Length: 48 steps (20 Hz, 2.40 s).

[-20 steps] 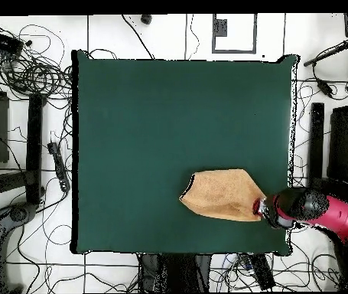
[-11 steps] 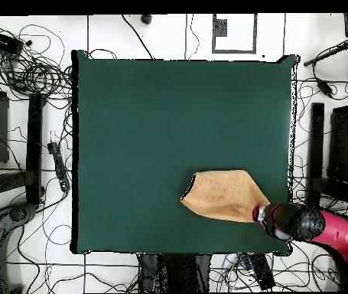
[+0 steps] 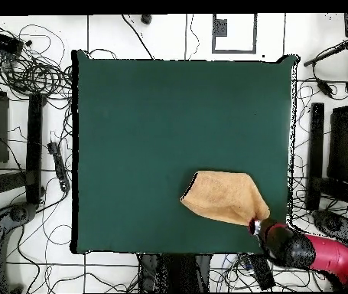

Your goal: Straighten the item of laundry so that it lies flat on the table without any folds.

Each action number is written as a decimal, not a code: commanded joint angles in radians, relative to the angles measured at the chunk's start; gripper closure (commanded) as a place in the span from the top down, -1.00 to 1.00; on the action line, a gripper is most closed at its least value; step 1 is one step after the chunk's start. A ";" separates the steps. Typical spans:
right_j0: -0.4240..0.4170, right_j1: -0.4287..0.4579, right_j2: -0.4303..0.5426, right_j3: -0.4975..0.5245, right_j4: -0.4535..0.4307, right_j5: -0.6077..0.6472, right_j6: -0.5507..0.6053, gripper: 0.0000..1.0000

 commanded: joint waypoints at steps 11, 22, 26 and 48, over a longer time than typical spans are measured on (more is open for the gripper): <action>-0.055 -0.185 0.016 0.296 -0.004 -0.049 -0.007 -1.00; -0.126 -0.460 0.221 0.304 0.310 0.243 -0.199 -1.00; -0.126 -0.483 0.251 0.261 0.368 0.355 -0.240 -1.00; -0.150 -0.521 0.317 0.250 0.396 0.451 -0.208 -1.00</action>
